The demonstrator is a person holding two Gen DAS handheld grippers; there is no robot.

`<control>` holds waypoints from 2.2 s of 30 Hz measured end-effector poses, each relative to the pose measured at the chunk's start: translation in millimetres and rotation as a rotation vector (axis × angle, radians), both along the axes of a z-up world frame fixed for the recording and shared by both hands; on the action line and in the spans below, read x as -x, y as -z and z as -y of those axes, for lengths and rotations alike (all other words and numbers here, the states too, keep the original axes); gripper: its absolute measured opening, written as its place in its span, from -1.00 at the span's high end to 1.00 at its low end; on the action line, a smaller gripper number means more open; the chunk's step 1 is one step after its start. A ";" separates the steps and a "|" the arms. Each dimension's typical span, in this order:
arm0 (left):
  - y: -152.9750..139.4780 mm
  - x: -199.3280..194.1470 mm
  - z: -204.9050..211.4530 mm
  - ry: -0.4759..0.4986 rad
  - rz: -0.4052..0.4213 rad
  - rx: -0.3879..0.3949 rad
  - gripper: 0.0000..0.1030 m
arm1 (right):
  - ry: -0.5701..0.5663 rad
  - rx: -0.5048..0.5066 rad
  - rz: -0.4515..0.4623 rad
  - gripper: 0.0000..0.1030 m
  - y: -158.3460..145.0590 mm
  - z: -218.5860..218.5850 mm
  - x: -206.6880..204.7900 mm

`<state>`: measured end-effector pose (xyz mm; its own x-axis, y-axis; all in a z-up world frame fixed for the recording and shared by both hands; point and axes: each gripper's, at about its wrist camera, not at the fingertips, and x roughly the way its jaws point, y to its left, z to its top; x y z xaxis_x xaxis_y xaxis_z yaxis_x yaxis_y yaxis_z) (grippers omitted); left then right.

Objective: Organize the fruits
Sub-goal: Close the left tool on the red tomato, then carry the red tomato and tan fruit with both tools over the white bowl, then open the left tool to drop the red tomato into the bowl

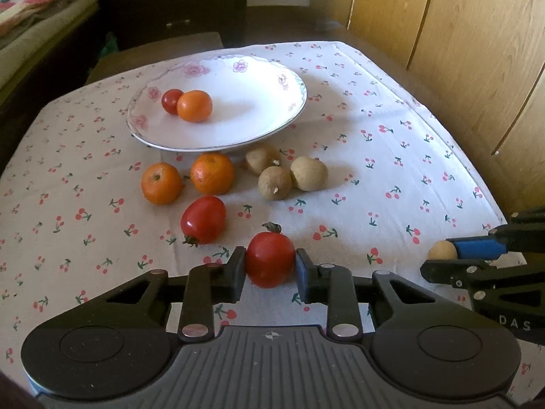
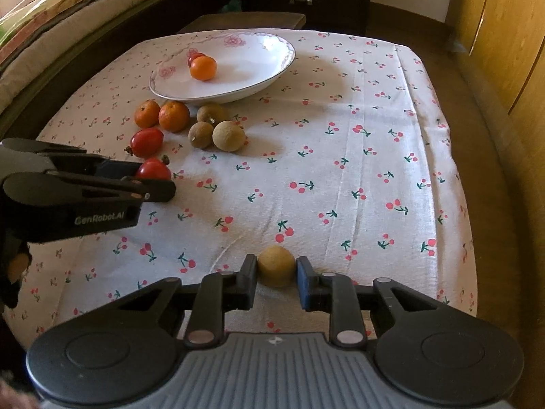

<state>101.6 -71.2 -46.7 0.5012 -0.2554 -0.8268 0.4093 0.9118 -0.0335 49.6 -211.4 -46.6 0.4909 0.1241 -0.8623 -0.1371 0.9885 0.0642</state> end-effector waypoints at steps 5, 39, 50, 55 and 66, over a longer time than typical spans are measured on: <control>-7.0 2.6 0.3 -0.005 0.006 0.012 0.28 | 0.004 -0.021 0.029 0.49 -9.0 -0.6 -0.6; -46.6 -71.9 -27.6 -0.159 0.038 0.145 0.28 | -0.001 -0.167 0.121 0.49 -45.8 -31.8 -117.7; -35.2 -100.2 -30.4 -0.203 0.011 0.136 0.28 | -0.004 -0.189 0.098 0.49 -34.6 -32.7 -154.8; -31.9 -106.5 -31.8 -0.216 0.004 0.137 0.28 | -0.004 -0.205 0.086 0.49 -30.4 -32.0 -164.1; -27.2 -110.3 -32.7 -0.231 0.005 0.122 0.31 | -0.011 -0.188 0.083 0.47 -25.5 -36.2 -169.4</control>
<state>211.9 -38.5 -19.6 0.5617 -0.2313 -0.7944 0.1915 0.9704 -0.1471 219.0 -175.2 -21.1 0.5567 0.2849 -0.7803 -0.1606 0.9585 0.2354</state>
